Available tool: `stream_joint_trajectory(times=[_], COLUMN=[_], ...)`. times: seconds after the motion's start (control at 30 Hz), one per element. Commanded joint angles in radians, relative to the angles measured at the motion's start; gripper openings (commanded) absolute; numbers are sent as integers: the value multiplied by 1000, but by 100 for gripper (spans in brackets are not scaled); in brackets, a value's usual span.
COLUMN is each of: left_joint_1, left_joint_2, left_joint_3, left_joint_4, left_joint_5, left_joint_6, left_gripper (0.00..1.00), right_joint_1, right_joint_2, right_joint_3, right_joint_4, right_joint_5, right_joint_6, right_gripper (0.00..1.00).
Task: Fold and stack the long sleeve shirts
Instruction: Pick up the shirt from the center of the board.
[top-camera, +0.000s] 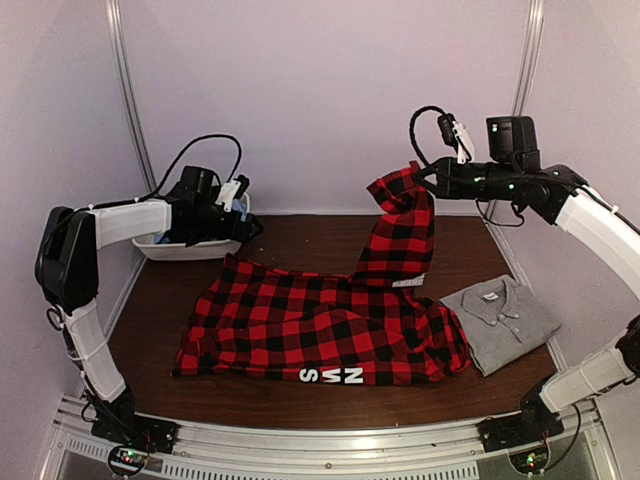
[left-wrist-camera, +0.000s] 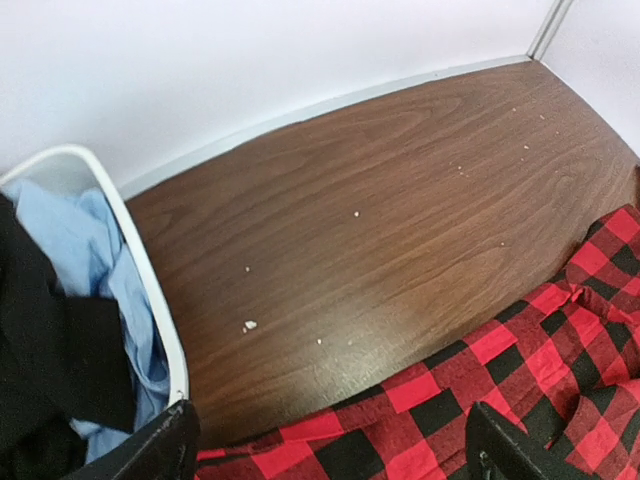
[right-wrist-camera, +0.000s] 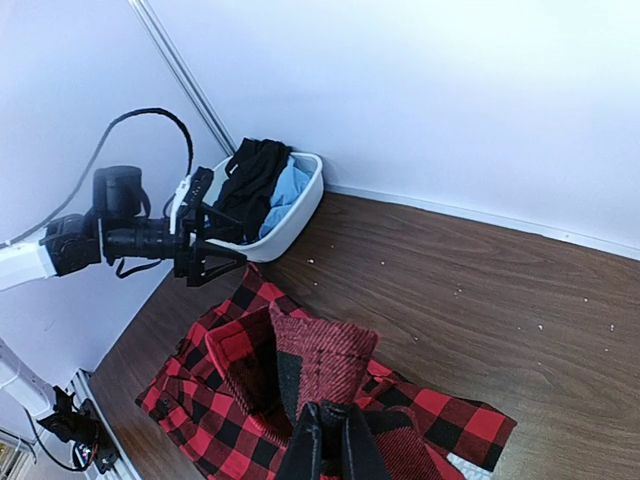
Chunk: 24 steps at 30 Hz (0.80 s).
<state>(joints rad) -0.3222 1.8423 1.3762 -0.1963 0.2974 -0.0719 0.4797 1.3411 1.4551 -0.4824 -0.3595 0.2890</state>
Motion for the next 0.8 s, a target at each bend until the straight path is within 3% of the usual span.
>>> stream_joint_trajectory(times=[0.0,0.33,0.77], left_joint_1=[3,-2,-2], left_joint_2=[43,51,153], left_joint_3=[115,42,74], left_joint_4=[-110,-114,-29], left_joint_5=[67,236,245], left_joint_6=[235,483,575], left_gripper=[94,94,92], right_joint_1=[-4,-6,-76], right_joint_2=[-34,106,389], right_joint_3=[7,231,549], right_joint_4=[1,-68,-96], right_joint_5=[-62,-13,17], right_joint_6=[5,-58,-68], right_gripper=[0,0,0])
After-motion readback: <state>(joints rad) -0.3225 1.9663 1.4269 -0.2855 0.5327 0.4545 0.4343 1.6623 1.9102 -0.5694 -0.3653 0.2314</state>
